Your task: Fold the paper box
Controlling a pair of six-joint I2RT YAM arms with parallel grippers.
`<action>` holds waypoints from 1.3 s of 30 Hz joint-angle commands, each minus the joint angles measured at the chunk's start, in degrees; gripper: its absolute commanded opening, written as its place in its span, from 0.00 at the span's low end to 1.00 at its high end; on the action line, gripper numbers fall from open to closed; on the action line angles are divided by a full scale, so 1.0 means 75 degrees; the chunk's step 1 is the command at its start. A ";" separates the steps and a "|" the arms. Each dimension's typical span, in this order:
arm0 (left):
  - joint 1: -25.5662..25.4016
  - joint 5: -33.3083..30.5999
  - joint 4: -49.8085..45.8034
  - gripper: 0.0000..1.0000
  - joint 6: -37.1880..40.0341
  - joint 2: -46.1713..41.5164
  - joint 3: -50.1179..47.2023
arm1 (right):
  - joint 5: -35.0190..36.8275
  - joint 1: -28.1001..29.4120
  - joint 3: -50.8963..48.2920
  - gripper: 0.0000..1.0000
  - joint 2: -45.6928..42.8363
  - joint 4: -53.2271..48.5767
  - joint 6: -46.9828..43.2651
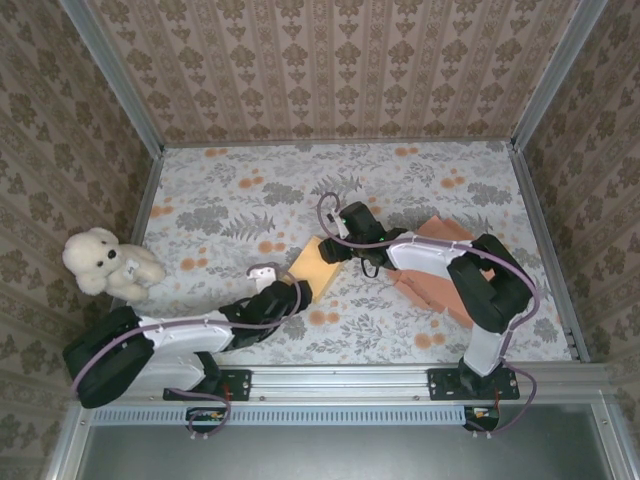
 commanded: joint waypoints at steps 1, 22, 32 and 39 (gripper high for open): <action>0.0193 0.0115 0.0504 0.85 -0.0156 0.0423 0.0308 | -0.0615 -0.0086 0.0176 0.71 0.0347 0.0219 -0.0046; 0.3366 0.3081 0.1246 0.71 0.0743 0.3503 0.3211 | -0.0703 -0.0620 -0.0755 0.63 0.0442 0.2373 0.2384; 0.4643 0.3708 0.0530 0.70 0.1721 0.4647 0.4984 | -0.0860 -0.0620 0.0899 0.62 0.1792 0.3299 0.2944; 0.5403 0.3898 0.0450 0.70 0.2404 0.5235 0.5875 | -0.1082 -0.0573 0.2355 0.61 0.3026 0.3868 0.3155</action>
